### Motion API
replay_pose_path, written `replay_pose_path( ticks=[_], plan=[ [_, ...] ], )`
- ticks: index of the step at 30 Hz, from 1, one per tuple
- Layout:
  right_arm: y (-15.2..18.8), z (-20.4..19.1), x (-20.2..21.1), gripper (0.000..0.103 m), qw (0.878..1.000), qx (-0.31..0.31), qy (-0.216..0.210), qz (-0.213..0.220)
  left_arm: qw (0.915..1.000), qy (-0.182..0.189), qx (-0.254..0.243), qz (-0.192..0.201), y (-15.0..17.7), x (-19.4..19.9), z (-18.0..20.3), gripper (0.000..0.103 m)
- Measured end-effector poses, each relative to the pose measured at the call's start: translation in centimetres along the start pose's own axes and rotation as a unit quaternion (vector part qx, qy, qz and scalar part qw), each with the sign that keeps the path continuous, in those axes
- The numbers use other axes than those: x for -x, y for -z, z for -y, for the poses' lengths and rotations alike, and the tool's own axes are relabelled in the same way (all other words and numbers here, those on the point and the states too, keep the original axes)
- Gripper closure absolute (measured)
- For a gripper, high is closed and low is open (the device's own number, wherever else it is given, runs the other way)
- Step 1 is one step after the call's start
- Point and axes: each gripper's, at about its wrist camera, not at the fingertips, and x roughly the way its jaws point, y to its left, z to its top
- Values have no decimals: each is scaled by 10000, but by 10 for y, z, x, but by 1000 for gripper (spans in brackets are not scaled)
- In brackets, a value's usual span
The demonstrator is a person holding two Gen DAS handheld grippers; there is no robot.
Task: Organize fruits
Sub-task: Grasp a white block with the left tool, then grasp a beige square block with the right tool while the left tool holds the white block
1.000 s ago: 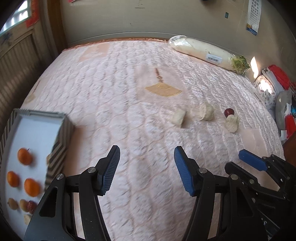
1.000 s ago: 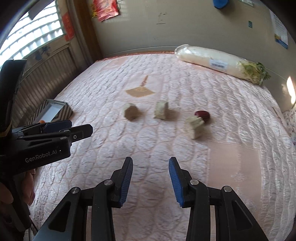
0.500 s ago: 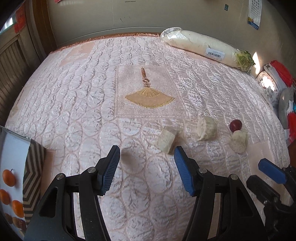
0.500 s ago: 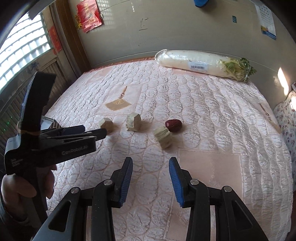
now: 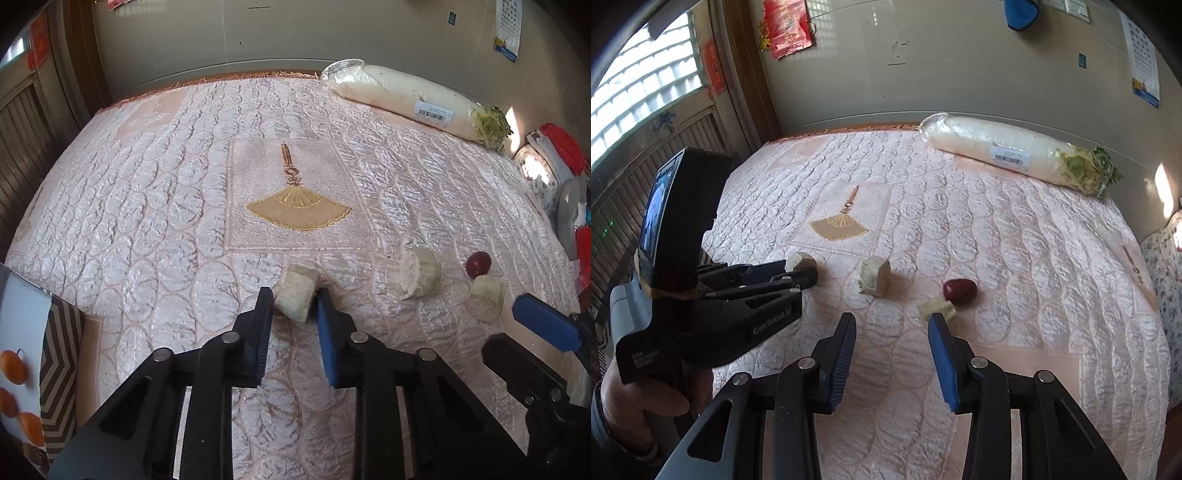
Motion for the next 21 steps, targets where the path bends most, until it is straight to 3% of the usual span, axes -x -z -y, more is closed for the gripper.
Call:
replay_pose_path(
  ticks=[11, 15, 16, 21],
  plan=[
    [-30, -22, -48, 64, 9997, 162, -62, -147, 9992, -291, 269, 73, 16, 17, -23, 80],
    [-28, -23, -68, 77, 9992, 185, 105, -346, 9991, -304, 278, 109, 22, 24, -25, 80],
    [-27, -22, -68, 85, 9994, 166, 140, -279, 9991, -301, 283, 108, 23, 25, -26, 80],
    [-23, -21, -52, 85, 9999, 67, -100, -108, 9990, -287, 315, 108, 30, 32, -29, 80]
  ],
)
